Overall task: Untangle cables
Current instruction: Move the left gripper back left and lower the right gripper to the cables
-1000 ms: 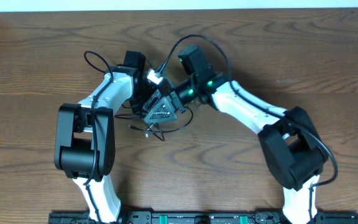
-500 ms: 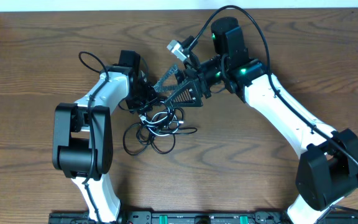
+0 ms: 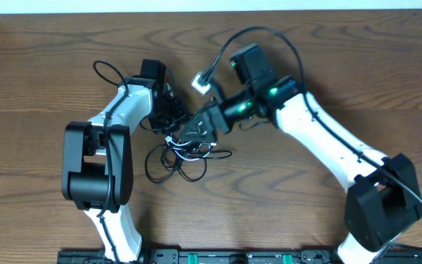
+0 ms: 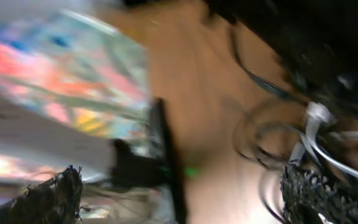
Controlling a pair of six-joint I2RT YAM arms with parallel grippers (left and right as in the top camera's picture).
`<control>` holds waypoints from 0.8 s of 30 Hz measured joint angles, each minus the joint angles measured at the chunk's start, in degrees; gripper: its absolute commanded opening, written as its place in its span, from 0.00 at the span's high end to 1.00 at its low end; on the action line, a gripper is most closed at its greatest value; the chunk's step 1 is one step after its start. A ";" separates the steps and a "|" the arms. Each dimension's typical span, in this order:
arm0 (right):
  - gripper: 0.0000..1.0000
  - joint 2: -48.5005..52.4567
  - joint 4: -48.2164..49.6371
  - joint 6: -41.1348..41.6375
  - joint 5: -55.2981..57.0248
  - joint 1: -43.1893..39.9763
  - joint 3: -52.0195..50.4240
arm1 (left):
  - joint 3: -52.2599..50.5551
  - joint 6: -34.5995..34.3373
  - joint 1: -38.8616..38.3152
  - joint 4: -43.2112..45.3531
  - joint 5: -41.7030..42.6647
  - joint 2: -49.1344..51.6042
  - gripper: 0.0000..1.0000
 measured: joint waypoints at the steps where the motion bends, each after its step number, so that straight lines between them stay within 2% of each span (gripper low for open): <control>1: 0.01 0.00 -1.09 -0.70 3.30 0.83 0.00 | 0.00 0.61 0.00 0.04 0.59 0.00 0.53; 3: 0.01 0.00 -2.16 -1.55 9.07 2.40 0.00 | 0.00 2.14 0.00 0.11 2.25 0.00 0.45; 7: 0.03 0.00 -2.14 -2.19 16.04 4.07 0.00 | 0.00 4.26 0.07 -0.04 4.50 -0.11 0.39; 10: 0.12 0.31 -2.14 -1.97 18.67 4.63 0.00 | -0.02 5.40 0.42 -0.96 5.31 -1.05 0.38; 15: 0.34 1.99 -2.08 1.11 22.73 4.90 0.00 | -0.20 5.84 2.95 -2.71 5.44 -9.88 0.36; 18: 0.39 4.20 -1.86 3.80 25.00 4.87 0.00 | -0.17 5.92 4.81 -4.13 5.38 -15.47 0.28; 24: 0.52 9.77 -0.98 6.56 26.91 4.92 0.00 | -0.20 4.55 6.62 -12.57 -0.72 -18.18 0.28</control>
